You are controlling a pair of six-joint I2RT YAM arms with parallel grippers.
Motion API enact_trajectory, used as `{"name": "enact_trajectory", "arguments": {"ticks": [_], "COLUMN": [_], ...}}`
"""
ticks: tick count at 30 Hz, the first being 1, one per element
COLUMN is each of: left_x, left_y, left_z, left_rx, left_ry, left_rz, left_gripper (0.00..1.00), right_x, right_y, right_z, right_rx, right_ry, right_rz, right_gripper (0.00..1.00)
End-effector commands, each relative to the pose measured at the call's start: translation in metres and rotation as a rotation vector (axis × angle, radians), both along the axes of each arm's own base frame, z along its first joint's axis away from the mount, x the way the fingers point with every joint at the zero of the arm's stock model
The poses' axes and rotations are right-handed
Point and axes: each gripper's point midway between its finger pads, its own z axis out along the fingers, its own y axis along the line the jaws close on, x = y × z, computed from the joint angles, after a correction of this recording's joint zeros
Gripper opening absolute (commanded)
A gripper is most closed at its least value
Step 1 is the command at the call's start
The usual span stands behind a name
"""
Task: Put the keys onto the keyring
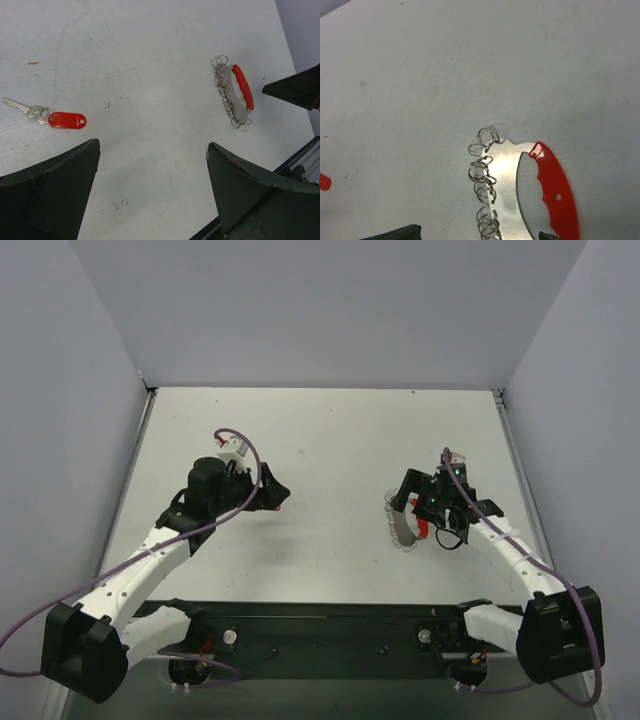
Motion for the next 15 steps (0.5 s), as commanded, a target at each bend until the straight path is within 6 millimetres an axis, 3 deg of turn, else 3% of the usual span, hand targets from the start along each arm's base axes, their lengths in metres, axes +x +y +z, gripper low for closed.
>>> {"name": "enact_trajectory", "arguments": {"ticks": [1, 4, 6, 7, 9, 10, 12, 15], "left_x": [0.018, 0.023, 0.024, 0.028, 0.028, 0.032, 0.029, 0.031], "left_y": [-0.019, -0.037, -0.054, -0.062, -0.078, -0.087, -0.103, -0.122], "left_z": [0.028, 0.027, 0.017, 0.024, 0.010, 0.016, -0.002, -0.012], "left_rx": [-0.042, 0.005, 0.049, 0.048, 0.070, 0.066, 0.098, 0.134], "left_ry": [-0.072, -0.069, -0.042, -0.049, 0.000, -0.007, 0.046, 0.073], "left_rz": [-0.040, -0.067, -0.097, -0.108, -0.140, -0.152, -0.183, -0.209], "left_gripper": [0.97, 0.97, 0.97, 0.98, 0.98, 0.98, 0.97, 0.97], "right_x": [-0.014, -0.015, -0.016, -0.016, -0.018, -0.018, -0.019, -0.021], "right_y": [-0.007, -0.010, -0.011, -0.010, -0.008, -0.008, -0.007, -0.005], "right_z": [0.006, 0.011, 0.010, 0.009, 0.006, 0.003, 0.000, -0.005], "right_rx": [-0.027, -0.048, -0.057, -0.058, -0.057, -0.058, -0.060, -0.064], "right_ry": [-0.008, -0.022, -0.015, -0.014, 0.000, 0.007, 0.019, 0.039], "right_rz": [0.013, 0.016, 0.021, 0.034, 0.043, 0.045, 0.055, 0.072], "right_gripper": [1.00, 1.00, 1.00, 1.00, 0.98, 0.98, 0.95, 0.92]}}
